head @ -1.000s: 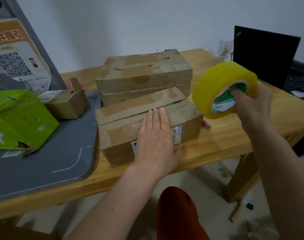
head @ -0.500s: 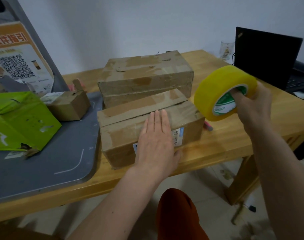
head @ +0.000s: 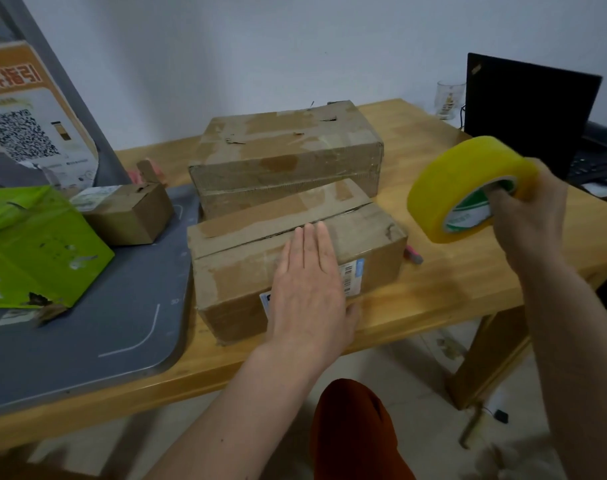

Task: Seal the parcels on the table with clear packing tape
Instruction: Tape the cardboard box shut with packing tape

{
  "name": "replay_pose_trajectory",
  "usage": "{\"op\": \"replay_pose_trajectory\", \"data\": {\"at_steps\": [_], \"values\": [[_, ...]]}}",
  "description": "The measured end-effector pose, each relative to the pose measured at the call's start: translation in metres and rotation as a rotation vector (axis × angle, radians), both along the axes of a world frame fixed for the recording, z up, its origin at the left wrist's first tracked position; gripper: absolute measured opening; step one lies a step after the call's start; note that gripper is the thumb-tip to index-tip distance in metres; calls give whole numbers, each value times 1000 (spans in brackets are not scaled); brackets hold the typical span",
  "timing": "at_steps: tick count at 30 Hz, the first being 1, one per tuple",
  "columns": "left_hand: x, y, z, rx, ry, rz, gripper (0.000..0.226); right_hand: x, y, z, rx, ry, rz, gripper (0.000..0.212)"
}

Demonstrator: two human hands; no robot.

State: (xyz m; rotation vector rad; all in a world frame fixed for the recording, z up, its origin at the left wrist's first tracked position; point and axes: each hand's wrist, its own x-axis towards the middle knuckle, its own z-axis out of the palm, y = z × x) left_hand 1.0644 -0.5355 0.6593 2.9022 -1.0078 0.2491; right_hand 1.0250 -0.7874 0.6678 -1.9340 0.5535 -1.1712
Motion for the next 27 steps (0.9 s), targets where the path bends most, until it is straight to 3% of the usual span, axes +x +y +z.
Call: {"op": "replay_pose_trajectory", "data": {"at_steps": [15, 19, 23, 27], "values": [[-9, -7, 6, 46, 24, 24, 106, 11, 5, -30, 92, 69, -17, 10], [-4, -30, 13, 75, -84, -131, 100, 14, 7, -30, 119, 66, -8, 15], [15, -59, 15, 128, -16, -267, 102, 15, 2, -35, 99, 85, -29, 13], [12, -83, 7, 119, -32, -170, 88, 18, -2, -41, 107, 104, -50, 18]]}}
